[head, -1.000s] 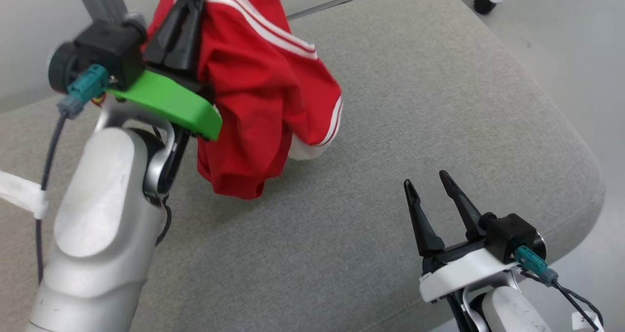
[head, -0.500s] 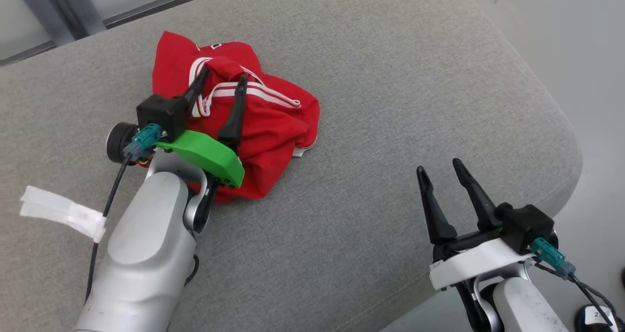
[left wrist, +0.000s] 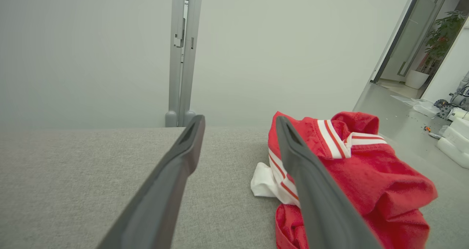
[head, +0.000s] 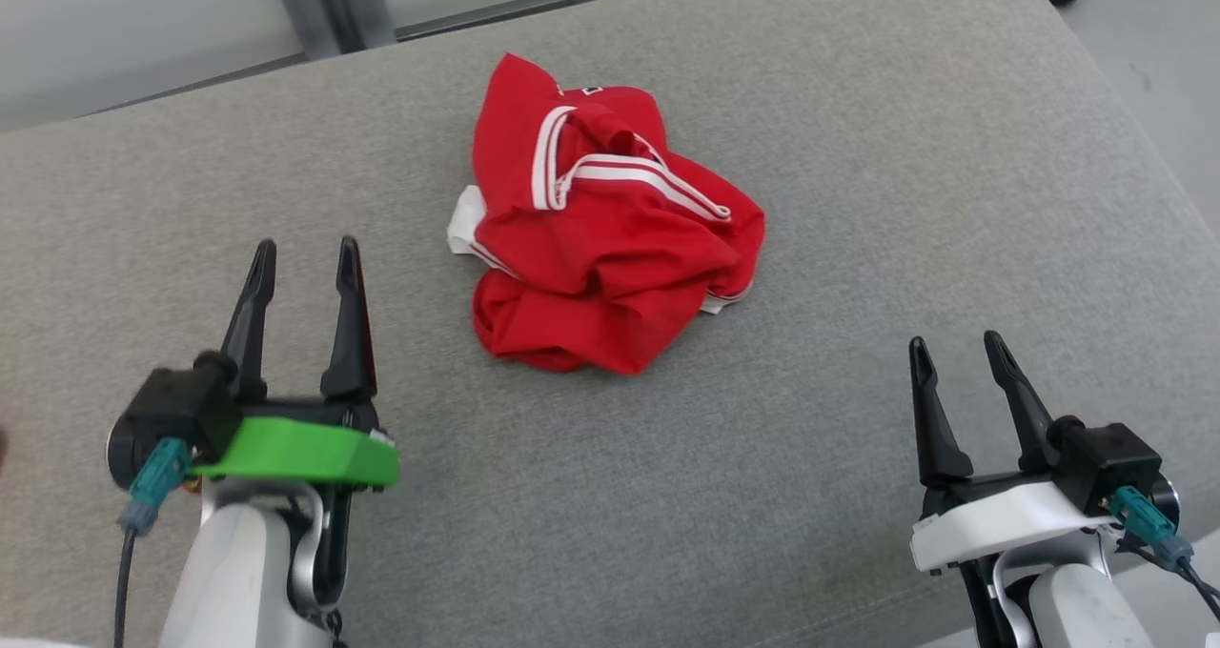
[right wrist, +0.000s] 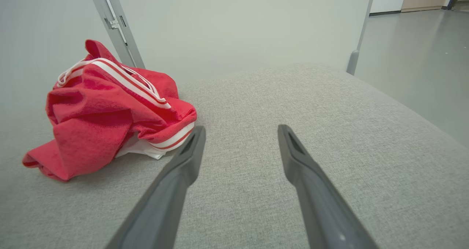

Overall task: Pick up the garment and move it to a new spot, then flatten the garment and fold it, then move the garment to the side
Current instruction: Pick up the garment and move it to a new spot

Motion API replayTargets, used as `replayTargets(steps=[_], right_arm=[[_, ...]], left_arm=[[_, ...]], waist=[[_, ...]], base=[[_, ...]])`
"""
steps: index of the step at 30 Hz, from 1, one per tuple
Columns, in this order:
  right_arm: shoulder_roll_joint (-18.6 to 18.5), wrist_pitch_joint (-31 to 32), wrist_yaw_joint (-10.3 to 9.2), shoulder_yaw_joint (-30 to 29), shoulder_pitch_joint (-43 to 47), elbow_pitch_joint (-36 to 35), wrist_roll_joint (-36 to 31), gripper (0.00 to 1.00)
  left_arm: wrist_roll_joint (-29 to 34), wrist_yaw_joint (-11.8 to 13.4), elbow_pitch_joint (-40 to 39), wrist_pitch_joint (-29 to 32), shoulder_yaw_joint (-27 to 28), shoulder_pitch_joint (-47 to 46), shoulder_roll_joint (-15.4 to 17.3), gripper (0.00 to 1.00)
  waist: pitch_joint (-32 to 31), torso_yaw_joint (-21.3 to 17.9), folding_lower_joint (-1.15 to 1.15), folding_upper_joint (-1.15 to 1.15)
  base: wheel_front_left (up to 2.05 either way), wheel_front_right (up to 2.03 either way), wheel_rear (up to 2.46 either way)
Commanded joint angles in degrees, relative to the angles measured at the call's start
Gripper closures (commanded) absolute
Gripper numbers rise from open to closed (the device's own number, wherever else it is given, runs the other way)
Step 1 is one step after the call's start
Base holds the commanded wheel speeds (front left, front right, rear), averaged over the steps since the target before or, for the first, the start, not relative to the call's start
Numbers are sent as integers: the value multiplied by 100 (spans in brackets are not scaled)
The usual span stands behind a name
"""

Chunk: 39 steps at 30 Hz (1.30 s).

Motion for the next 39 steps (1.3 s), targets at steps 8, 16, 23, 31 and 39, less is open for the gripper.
replayTargets(steps=[8, 16, 23, 31, 39], right_arm=[[-18, -18, -9, -77, 300, 54, -108, 0], [-17, -18, -9, -38, 544, 232, -217, 0], [-16, -18, -9, 16, 608, 336, -304, 0], [-17, -18, -9, -78, 653, 297, -289, 0], [-16, -18, -9, -129, 648, 282, -299, 0]], left_arm=[[394, -128, -297, -5, 586, 1152, -120, 0], [617, -217, -421, -5, 740, 1767, -149, 0], [515, -244, -439, -5, 768, 2034, -151, 0], [590, -244, -416, -5, 826, 2145, -151, 0], [535, -251, -416, -5, 763, 2084, -152, 0]], waist=[[-840, 996, 0, 0], [-1250, 1234, 0, 0], [-1358, 1283, 0, 0], [-1345, 1312, 0, 0], [-1318, 1335, 0, 0]], base=[[0, 0, 0], [0, 0, 0], [0, 0, 0], [0, 0, 0], [0, 0, 0]])
